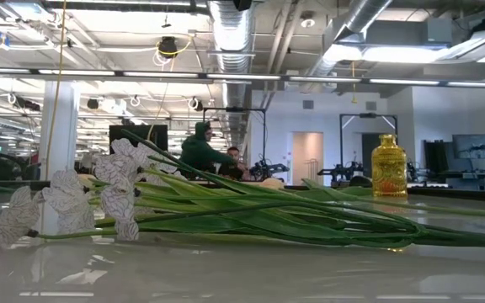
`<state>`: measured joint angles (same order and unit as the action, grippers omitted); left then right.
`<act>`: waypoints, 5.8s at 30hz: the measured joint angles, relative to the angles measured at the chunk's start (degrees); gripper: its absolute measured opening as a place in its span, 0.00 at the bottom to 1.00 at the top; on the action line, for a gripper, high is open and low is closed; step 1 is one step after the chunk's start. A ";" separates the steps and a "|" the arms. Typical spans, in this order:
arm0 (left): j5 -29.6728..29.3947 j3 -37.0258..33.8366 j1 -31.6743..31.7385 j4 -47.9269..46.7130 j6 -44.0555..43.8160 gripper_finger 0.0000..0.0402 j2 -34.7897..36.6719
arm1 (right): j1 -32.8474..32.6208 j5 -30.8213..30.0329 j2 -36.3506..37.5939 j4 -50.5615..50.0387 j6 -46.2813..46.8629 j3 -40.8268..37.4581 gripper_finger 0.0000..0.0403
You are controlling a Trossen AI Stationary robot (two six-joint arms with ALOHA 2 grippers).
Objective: Sort flowers into vase by color
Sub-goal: Put the bottom of the red tulip into the red vase
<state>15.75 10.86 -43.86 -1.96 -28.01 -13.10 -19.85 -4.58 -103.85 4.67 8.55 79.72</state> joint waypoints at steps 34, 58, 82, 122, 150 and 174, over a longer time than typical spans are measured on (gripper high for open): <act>-5.55 10.44 0.00 -16.61 -8.74 0.33 -0.02 | 0.15 0.02 0.00 -1.86 0.01 0.00 0.53; 0.56 10.44 0.02 -36.50 -18.17 0.36 0.00 | 1.23 0.04 0.00 -1.77 -0.01 0.00 0.53; 0.58 13.43 0.00 -43.62 -26.14 0.36 -0.02 | 1.23 0.04 0.00 -1.88 -0.05 0.00 0.53; -5.58 18.90 0.00 -44.45 -11.59 0.36 0.00 | 10.27 0.56 -2.43 24.52 -9.14 4.24 0.48; -13.68 21.28 0.00 -43.71 -1.37 0.36 0.04 | 18.50 8.02 -38.51 18.30 -4.08 54.53 0.19; -22.73 26.35 0.02 -49.22 0.69 0.36 0.03 | 16.44 9.06 -38.39 15.89 -10.68 54.53 0.07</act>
<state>-6.98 37.21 -43.83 -51.18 -27.31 -13.07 -3.41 4.48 -142.24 20.56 -2.13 134.26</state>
